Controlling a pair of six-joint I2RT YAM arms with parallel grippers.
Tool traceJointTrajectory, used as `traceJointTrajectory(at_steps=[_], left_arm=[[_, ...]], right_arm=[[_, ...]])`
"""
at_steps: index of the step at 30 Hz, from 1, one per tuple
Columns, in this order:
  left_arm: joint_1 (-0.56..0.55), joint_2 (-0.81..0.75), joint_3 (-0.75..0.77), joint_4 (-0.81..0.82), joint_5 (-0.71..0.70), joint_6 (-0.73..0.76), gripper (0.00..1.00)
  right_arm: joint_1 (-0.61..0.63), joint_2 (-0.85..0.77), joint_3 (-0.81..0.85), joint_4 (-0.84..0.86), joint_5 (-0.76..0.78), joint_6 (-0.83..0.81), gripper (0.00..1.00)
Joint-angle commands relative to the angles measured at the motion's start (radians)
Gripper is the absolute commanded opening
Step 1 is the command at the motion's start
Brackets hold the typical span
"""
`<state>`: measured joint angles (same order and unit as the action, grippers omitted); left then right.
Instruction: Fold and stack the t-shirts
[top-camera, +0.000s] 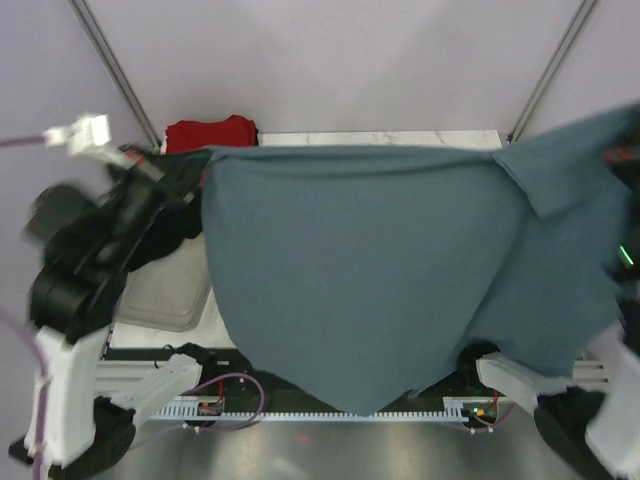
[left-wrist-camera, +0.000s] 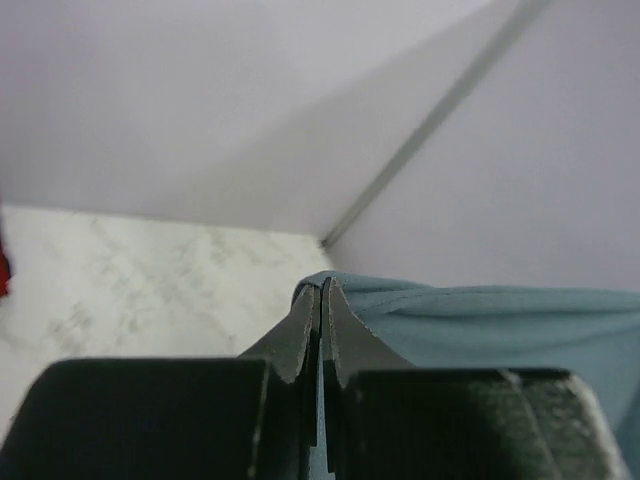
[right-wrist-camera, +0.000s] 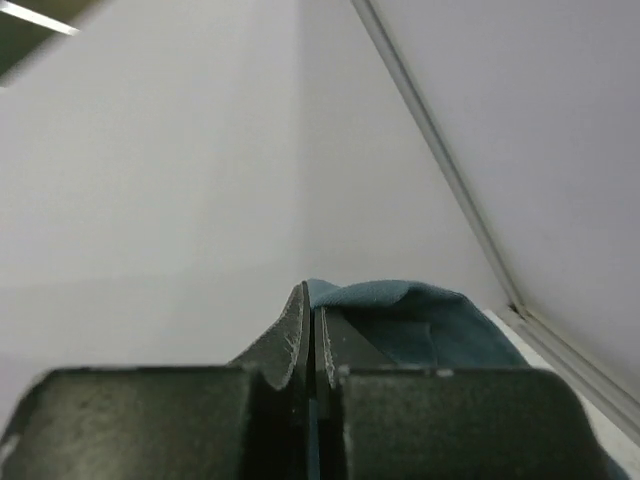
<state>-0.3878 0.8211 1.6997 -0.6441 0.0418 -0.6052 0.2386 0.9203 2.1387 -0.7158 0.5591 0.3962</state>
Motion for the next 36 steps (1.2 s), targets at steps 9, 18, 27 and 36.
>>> traceJointTrajectory(at_steps=[9,18,27,36], left_arm=[[0.271,1.05,0.136,-0.066,0.274,0.09,0.61],[0.228,0.862,-0.156,-0.025,0.196,0.125,0.82],[0.184,0.639,-0.613,0.158,0.179,0.044,0.78],[0.182,0.581,-0.753,0.188,0.127,0.045,0.78]], right_arm=[[-0.078,1.29,0.684,-0.494,0.154,0.153,0.98],[-0.174,0.672,-0.554,0.147,-0.158,0.139,0.98],[-0.179,0.465,-0.962,0.182,-0.278,0.154,0.98],[-0.19,0.322,-1.318,0.194,-0.545,0.243,0.98]])
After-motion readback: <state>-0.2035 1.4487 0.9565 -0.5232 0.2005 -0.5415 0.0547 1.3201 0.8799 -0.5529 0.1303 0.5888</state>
